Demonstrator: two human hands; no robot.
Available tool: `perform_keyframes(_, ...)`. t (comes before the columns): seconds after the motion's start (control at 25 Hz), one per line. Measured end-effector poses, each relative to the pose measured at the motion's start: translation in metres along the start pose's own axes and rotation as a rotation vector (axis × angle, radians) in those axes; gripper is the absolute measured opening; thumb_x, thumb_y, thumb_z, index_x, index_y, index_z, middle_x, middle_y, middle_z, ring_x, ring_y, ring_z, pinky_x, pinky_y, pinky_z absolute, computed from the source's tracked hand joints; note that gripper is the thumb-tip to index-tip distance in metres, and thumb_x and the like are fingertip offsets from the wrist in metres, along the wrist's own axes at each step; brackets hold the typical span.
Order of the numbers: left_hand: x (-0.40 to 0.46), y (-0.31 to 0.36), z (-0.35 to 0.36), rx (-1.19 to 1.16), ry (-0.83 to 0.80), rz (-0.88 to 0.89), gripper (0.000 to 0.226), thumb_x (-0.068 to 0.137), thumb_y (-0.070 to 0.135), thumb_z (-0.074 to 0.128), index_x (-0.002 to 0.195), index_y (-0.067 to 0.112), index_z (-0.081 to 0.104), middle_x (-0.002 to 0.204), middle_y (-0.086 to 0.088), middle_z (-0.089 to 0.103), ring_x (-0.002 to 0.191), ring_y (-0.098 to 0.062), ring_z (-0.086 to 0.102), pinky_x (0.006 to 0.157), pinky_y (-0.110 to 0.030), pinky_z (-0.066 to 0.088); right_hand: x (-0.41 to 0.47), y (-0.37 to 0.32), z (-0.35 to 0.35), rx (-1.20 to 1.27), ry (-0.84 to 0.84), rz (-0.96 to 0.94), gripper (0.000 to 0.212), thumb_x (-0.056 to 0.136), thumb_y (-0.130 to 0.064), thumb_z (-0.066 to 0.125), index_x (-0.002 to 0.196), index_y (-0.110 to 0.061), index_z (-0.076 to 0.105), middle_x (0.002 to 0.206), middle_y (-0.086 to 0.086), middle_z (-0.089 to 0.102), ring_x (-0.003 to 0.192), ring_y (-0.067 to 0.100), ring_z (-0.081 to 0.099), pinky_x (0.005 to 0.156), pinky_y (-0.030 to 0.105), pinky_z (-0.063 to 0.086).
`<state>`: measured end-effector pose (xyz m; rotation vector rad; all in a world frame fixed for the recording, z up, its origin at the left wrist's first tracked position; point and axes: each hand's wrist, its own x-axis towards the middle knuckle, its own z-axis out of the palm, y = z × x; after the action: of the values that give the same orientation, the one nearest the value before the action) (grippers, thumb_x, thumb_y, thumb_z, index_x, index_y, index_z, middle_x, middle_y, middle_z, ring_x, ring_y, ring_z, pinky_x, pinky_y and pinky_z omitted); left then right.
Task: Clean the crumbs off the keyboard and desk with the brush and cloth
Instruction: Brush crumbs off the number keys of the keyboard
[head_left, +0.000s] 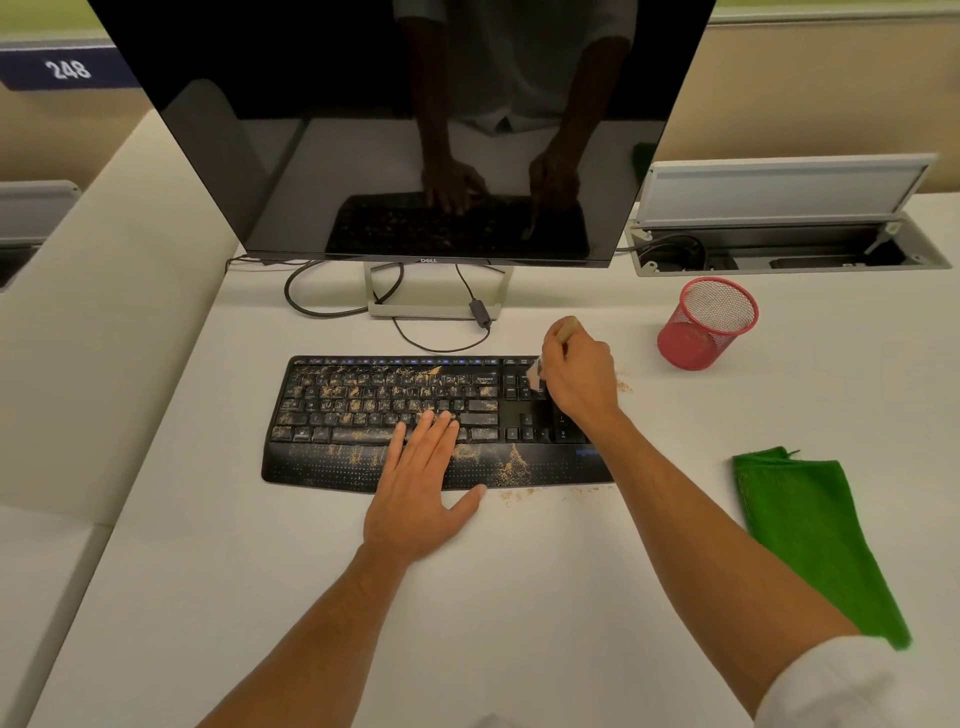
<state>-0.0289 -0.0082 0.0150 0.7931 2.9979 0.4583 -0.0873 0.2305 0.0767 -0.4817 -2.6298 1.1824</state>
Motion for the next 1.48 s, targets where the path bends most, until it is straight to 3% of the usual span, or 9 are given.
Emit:
perform_keyframes(0.08,0.000,0.000,0.000,0.000,-0.006,-0.002,0.082,0.093,0.066,0.039,0.156,0.016,0.022,0.164,0.004,0.015,0.152,-0.009,-0.003,0.123,-0.044,0.000,0.005,0.000,0.002,0.018,-0.001,0.009,0.025,0.106,-0.022,0.037,0.101,-0.006,0.055,0.080,0.012,0.068,0.069,0.023,0.065,0.060,0.032,0.051)
perform_keyframes(0.24,0.000,0.000,-0.001,0.005,-0.013,-0.003,0.082,0.093,0.066,0.037,0.157,0.017,0.020,0.164,0.004,0.014,0.152,-0.009,-0.004,0.123,-0.043,-0.001,0.006,0.003,0.003,0.017,0.014,0.000,0.030,0.109,-0.025,0.035,0.106,-0.005,0.057,0.087,0.010,0.067,0.070,0.020,0.061,0.057,0.018,0.038)
perform_keyframes(0.52,0.000,0.001,0.000,0.004,-0.011,-0.007,0.083,0.093,0.066,0.038,0.156,0.016,0.021,0.164,0.004,0.015,0.152,-0.010,-0.003,0.123,-0.045,0.000,-0.002,0.001,0.001,0.064,0.046,-0.034,0.024,0.106,-0.024,0.042,0.112,-0.005,0.057,0.090,0.004,0.065,0.073,0.018,0.061,0.058,0.019,0.040)
perform_keyframes(0.72,0.000,0.001,-0.001,0.010,-0.012,-0.006,0.083,0.093,0.066,0.037,0.156,0.016,0.022,0.164,0.003,0.015,0.152,-0.010,-0.004,0.123,-0.045,0.002,0.000,0.002,-0.001,-0.071,0.002,-0.042,0.023,0.105,-0.020,0.039,0.099,-0.005,0.055,0.079,0.010,0.066,0.069,0.024,0.061,0.062,0.029,0.039)
perform_keyframes(0.88,0.000,0.001,-0.002,0.007,-0.014,-0.010,0.083,0.093,0.066,0.037,0.156,0.016,0.021,0.164,0.004,0.014,0.152,-0.009,-0.005,0.123,-0.044,0.000,-0.008,0.001,-0.001,-0.101,-0.039,-0.086,0.043,0.102,-0.029,0.030,0.078,-0.004,0.056,0.063,0.007,0.061,0.058,0.022,0.058,0.060,0.035,0.047)
perform_keyframes(1.04,0.000,0.001,-0.002,0.015,-0.022,-0.013,0.083,0.093,0.066,0.038,0.157,0.017,0.020,0.164,0.005,0.011,0.151,-0.008,-0.007,0.123,-0.043,-0.003,-0.002,-0.001,-0.011,-0.179,-0.192,-0.031,0.052,0.105,-0.028,0.030,0.062,-0.006,0.052,0.058,0.009,0.058,0.059,0.027,0.059,0.071,0.041,0.054)
perform_keyframes(1.16,0.001,0.001,-0.002,0.011,-0.018,-0.011,0.082,0.093,0.065,0.040,0.157,0.017,0.021,0.164,0.005,0.012,0.151,-0.009,-0.006,0.123,-0.042,-0.003,0.005,-0.003,-0.018,-0.084,-0.094,0.031,0.053,0.104,-0.033,0.028,0.077,-0.001,0.062,0.067,0.011,0.067,0.066,0.027,0.065,0.073,0.042,0.056)
perform_keyframes(1.32,0.001,0.001,-0.001,0.002,-0.015,-0.009,0.082,0.093,0.065,0.041,0.156,0.017,0.022,0.164,0.004,0.013,0.152,-0.009,-0.005,0.123,-0.041,-0.004,0.005,-0.004,-0.017,-0.009,-0.014,0.014,0.035,0.108,-0.028,0.035,0.105,-0.003,0.060,0.084,0.012,0.071,0.076,0.026,0.068,0.073,0.042,0.057)
perform_keyframes(1.48,0.001,0.001,-0.002,0.008,-0.025,-0.013,0.082,0.093,0.066,0.039,0.157,0.018,0.019,0.164,0.006,0.011,0.151,-0.008,-0.007,0.123,-0.040,-0.006,0.003,-0.003,-0.012,-0.036,-0.063,0.031,0.043,0.107,-0.030,0.034,0.095,-0.004,0.065,0.078,0.011,0.072,0.073,0.025,0.068,0.074,0.045,0.058)
